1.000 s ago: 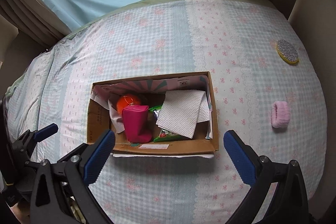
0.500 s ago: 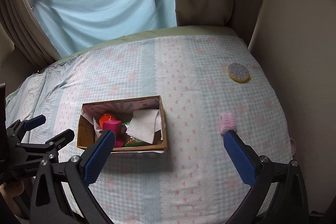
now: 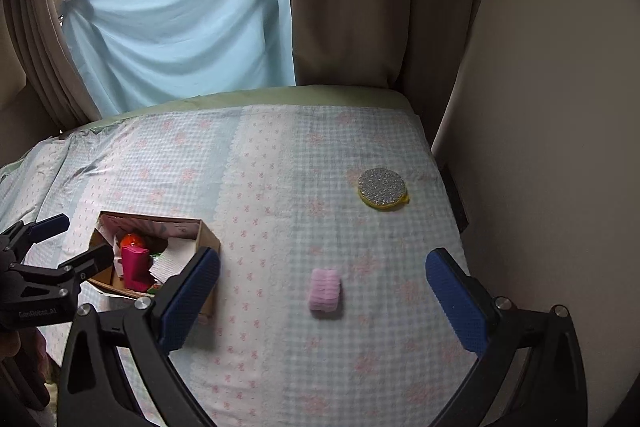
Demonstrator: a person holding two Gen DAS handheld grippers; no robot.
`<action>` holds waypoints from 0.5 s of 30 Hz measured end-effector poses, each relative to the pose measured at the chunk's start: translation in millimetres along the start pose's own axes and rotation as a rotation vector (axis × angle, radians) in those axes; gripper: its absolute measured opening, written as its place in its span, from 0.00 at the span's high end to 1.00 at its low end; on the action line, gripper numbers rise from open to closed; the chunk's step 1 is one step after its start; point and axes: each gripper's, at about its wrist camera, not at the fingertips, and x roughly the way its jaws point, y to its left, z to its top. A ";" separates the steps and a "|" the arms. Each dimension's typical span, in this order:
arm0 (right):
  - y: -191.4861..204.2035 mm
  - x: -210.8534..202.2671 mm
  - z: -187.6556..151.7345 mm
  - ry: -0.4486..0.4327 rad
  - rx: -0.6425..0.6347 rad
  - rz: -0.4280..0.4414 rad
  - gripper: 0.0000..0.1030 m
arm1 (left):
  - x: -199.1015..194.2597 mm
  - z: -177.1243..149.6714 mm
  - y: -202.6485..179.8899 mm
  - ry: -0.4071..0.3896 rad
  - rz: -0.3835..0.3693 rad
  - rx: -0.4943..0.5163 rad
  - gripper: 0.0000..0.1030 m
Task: Organize soft objects
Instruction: 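Move both tools toward the pink hair tie and glittery sponge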
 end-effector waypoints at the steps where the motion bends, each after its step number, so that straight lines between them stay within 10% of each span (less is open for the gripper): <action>1: -10.8 8.0 3.3 0.002 -0.016 0.002 0.00 | 9.6 0.1 -11.0 0.011 -0.006 -0.006 0.00; 15: -107.2 193.3 55.1 0.220 -0.192 0.106 0.00 | 186.3 -26.4 -103.5 0.314 -0.083 -0.093 0.00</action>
